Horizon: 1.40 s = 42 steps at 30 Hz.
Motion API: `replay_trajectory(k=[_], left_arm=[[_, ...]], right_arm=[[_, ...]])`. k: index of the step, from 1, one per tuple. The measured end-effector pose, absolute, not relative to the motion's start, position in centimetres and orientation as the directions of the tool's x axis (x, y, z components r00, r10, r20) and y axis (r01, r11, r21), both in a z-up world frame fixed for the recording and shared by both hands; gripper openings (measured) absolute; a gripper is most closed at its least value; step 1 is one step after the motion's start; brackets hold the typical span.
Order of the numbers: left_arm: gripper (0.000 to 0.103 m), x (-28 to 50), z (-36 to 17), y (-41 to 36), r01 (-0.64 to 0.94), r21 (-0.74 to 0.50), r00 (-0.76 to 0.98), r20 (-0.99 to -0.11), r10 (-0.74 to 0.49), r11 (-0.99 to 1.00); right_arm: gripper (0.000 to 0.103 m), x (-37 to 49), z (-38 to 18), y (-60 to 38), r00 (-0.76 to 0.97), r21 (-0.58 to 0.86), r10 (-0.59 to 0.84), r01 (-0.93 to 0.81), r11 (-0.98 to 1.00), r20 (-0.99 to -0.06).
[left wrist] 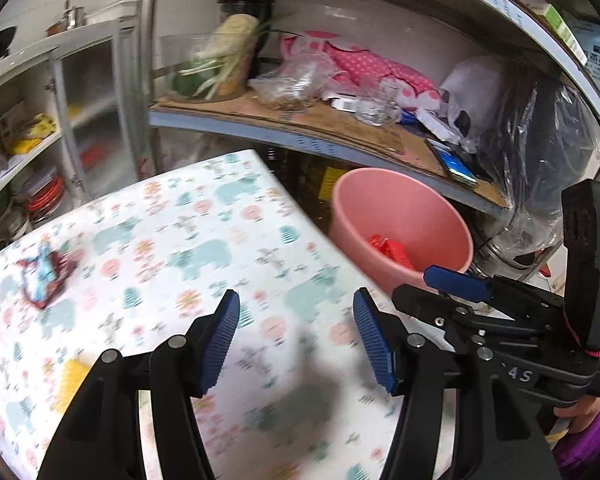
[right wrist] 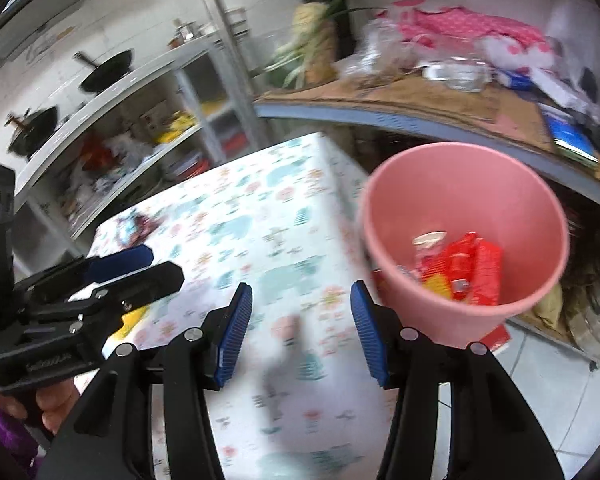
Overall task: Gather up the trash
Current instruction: 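Move both tools back over the table toward the crumpled paper and yellow net, then grasp the crumpled paper with the left gripper while the right grasps the yellow mesh net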
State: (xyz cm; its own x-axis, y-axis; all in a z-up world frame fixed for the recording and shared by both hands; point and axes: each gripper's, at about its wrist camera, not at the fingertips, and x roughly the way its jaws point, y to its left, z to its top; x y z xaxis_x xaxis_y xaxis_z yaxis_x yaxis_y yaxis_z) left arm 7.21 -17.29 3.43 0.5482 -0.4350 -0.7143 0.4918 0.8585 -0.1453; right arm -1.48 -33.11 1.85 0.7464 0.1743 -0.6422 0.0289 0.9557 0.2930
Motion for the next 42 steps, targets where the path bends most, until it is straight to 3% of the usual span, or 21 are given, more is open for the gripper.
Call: replay_trajectory(k=[12,27,42], left_arm=[[0.058,5.6,3.0,-5.6,0.287,-0.07,0.655,-0.713,-0.249,0.955],[0.058,4.7,0.7,4.1,0.071,-0.134,0.659,-0.737,-0.147,0.988],[0.058,8.8,0.3,5.9,0.096,-0.138,0.652,-0.74,-0.167,0.986]], right_arm=[[0.052,0.6,2.2,-24.0,0.669,0.236,0.327,-0.227,0.945,-0.667],[0.052,3.3,1.2,-14.5,0.553,0.167,0.397,-0.419,0.892,-0.732],[0.052,5.9,-1.3,-9.2,0.527,0.055,0.335,-0.476,0.878,-0.781]])
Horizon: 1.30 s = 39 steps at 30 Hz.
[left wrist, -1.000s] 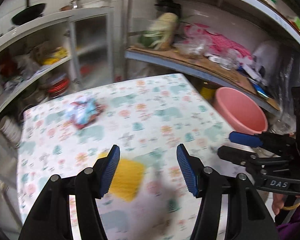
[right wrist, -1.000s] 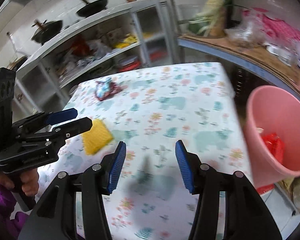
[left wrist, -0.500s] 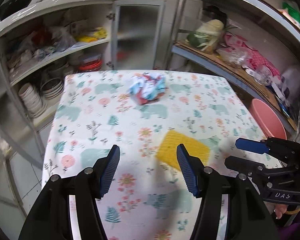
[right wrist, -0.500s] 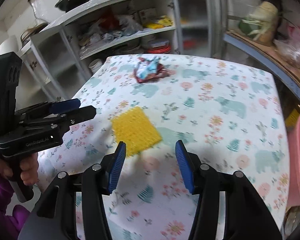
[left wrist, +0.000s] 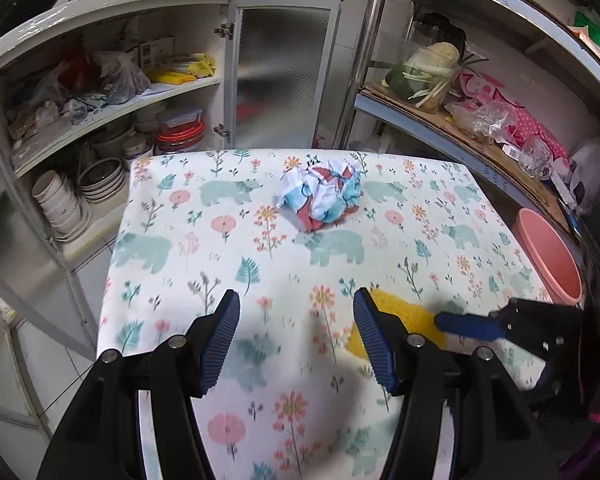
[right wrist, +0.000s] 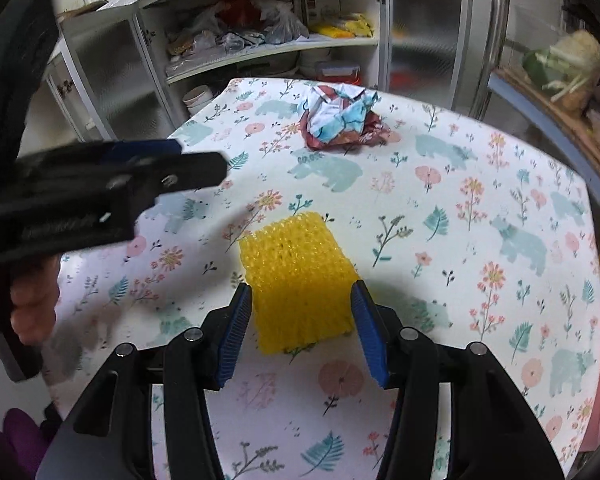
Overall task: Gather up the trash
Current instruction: 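Grasp the crumpled paper with the left gripper while the right grasps the yellow mesh net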
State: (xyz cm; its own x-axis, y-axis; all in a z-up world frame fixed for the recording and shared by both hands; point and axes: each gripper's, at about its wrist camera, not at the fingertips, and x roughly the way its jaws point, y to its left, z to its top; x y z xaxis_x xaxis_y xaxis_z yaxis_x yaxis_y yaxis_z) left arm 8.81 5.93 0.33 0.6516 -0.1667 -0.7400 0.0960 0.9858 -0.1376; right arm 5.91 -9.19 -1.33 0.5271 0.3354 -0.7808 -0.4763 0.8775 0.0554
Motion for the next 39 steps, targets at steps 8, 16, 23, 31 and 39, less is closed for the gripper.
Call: replay_trajectory(k=[8,16,23,31,39], left_arm=[[0.058,13.1,0.5,5.5,0.147,-0.141,0.647,-0.735,-0.203,0.979],[0.058,16.6,0.4,5.6,0.17,-0.138,0.639,-0.739,-0.215,0.976],[0.058,19.4,-0.6,5.1,0.174,-0.136,0.628,-0.748,-0.216,0.975],[0.058,20.8,-1.2,4.3,0.184,-0.163,0.633,-0.735,-0.244,0.969],[0.024,20.0,-0.8,2.8,0.197,-0.158,0.651,-0.717,-0.25,0.968]], right_arm=[[0.036,6.2,-1.5,-9.3,0.544,0.034,0.315,-0.465,0.885,-0.778],[0.017,7.1,-1.7,-11.0,0.535,0.124,0.35,-0.412,0.903,-0.769],[0.017,7.2,-1.9,-11.0,0.524,0.13,0.357,-0.42,0.898,-0.773],[0.017,7.2,-1.9,-11.2,0.517,0.15,0.373,-0.422,0.894,-0.77],[0.017,7.2,-2.0,-11.3,0.516,0.154,0.377,-0.422,0.893,-0.769]])
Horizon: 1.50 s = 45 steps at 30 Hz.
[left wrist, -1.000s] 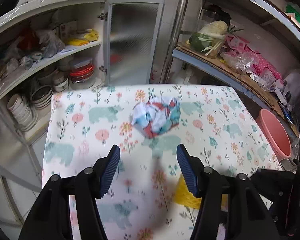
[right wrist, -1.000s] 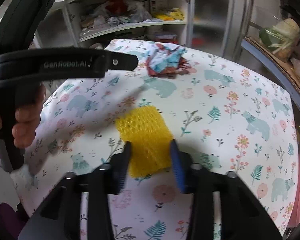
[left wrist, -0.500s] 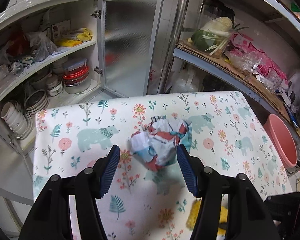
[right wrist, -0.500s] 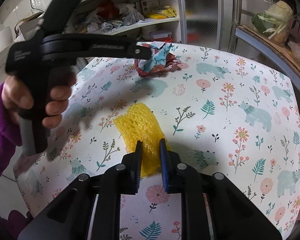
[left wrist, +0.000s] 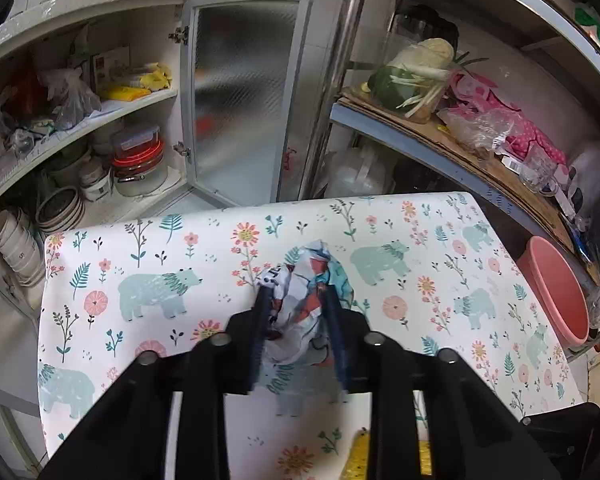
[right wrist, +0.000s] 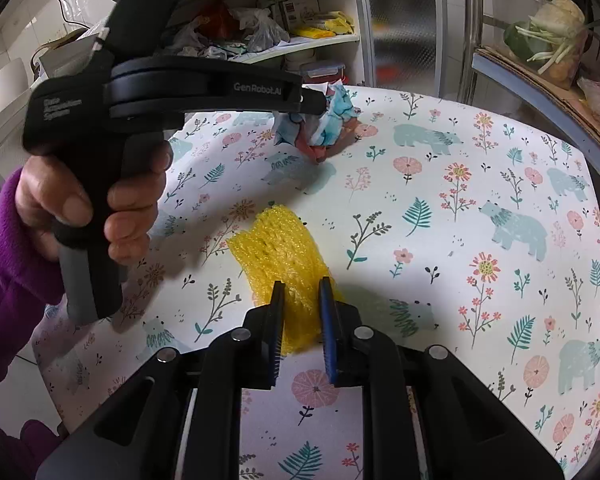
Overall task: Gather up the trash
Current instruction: 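Grasp the crumpled paper with the left gripper while the right grasps the yellow mesh net, then carry the crumpled paper and yellow mesh net over the pink bucket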
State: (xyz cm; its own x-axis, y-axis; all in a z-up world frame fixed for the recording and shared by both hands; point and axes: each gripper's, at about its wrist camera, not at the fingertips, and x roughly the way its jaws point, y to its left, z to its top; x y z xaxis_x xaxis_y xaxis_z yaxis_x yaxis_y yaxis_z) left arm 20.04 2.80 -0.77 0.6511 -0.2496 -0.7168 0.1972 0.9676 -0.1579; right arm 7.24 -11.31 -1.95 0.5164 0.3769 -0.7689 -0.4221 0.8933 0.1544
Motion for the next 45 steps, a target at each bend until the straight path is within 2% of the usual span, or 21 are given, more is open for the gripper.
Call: replay_trajectory(k=[20,45], left_arm=[[0.022,14.3,3.5,-0.4,0.238,-0.124,0.718,-0.646,-0.26,0.963],[0.022,11.1,4.5,-7.8,0.325,-0.13,0.691,-0.643,-0.329,0.937]], right_arm=[[0.016,5.2,-0.8,-13.4,0.555,0.153,0.357,-0.379,0.913,-0.751],[0.016,2.1,0.8,-23.7,0.677,0.198,0.246,-0.149,0.969,-0.693]])
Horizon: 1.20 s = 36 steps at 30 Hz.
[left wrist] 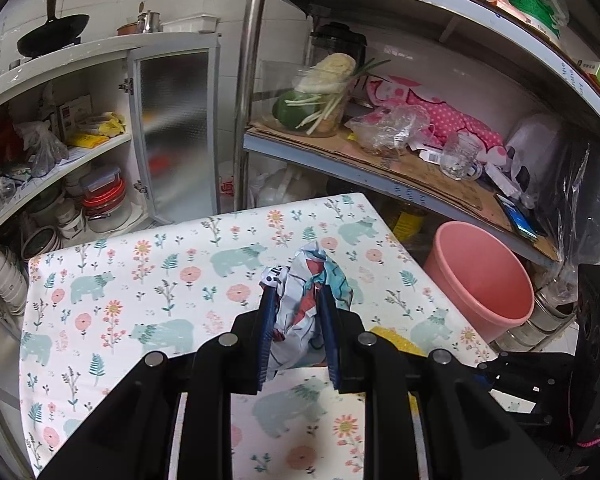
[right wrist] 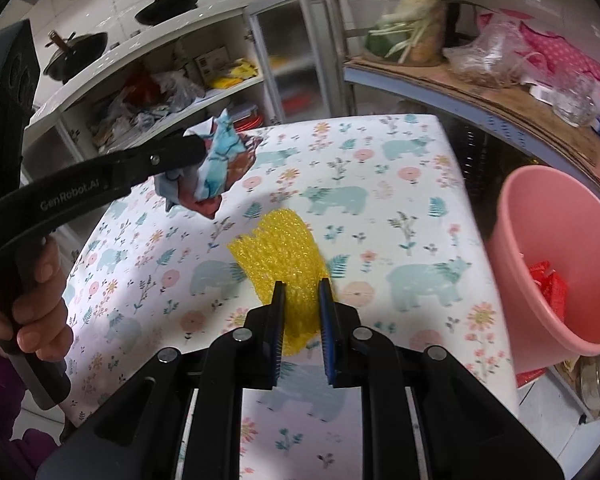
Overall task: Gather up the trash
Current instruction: 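Carry the crumpled paper and yellow mesh net over the pink bucket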
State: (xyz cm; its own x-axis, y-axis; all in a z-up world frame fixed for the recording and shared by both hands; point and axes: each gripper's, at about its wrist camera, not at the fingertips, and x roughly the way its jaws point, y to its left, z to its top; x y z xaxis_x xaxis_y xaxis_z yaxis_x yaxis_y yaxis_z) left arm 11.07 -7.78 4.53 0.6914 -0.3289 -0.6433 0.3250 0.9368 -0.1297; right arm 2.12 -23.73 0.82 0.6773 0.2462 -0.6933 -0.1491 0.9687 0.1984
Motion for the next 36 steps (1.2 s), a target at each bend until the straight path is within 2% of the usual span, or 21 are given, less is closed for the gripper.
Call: replay_trajectory(k=[36], left_arm=[[0.022,10.8,4.9,-23.5,0.549,-0.101,0.595,-0.649,-0.473,0.83]], right_arm=[[0.016,-2.1,2.2,-40.7,0.809,0.285,-0.006,0.213,0.934,-0.587]])
